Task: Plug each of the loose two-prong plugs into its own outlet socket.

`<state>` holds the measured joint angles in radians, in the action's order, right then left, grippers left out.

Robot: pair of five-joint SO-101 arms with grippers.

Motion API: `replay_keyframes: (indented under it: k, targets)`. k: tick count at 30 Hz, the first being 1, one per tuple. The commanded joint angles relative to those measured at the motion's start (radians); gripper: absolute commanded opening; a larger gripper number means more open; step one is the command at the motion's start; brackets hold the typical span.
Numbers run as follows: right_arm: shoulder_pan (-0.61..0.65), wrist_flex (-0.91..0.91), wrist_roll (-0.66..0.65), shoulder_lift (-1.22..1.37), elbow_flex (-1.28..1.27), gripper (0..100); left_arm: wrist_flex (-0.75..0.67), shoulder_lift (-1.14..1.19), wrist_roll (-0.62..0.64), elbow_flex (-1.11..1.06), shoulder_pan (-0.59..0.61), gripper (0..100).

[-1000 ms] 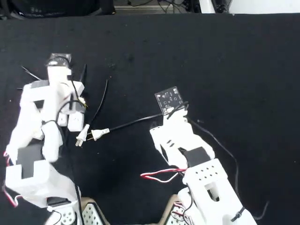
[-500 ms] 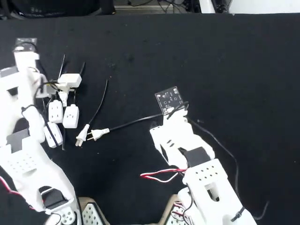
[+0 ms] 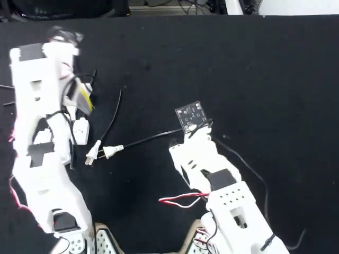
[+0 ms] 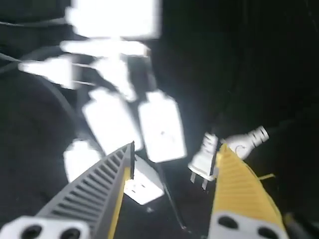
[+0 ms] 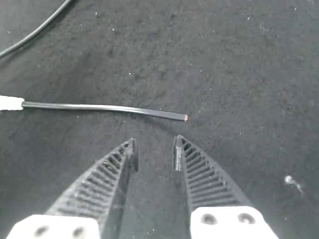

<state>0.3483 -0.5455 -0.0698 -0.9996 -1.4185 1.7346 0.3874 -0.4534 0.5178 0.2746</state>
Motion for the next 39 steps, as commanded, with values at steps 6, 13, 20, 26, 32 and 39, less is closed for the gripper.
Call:
replay_keyframes:
  k: [6,13,20,26,32,39]
  targets:
    - [0.008,0.021,0.008,-0.035,0.008,12.3,-0.135,-0.018,-0.032,-0.291,-0.099,27]
    - [0.008,0.021,0.008,-0.035,0.008,12.3,-0.324,-0.018,-0.031,-0.478,-0.124,27]
    - [0.008,0.021,0.008,-0.035,0.008,12.3,-0.523,-0.017,-0.032,-0.63,-0.07,27]
    - [0.008,0.021,0.008,-0.035,0.008,12.3,-0.585,-0.017,-0.032,-0.639,-0.013,27]
    - [0.008,0.025,0.008,-0.035,0.007,12.3,-0.64,-0.017,-0.032,-0.639,0.064,22]
    - [0.008,0.025,0.008,-0.035,0.005,12.3,-0.629,-0.021,-0.032,-0.638,0.084,5]
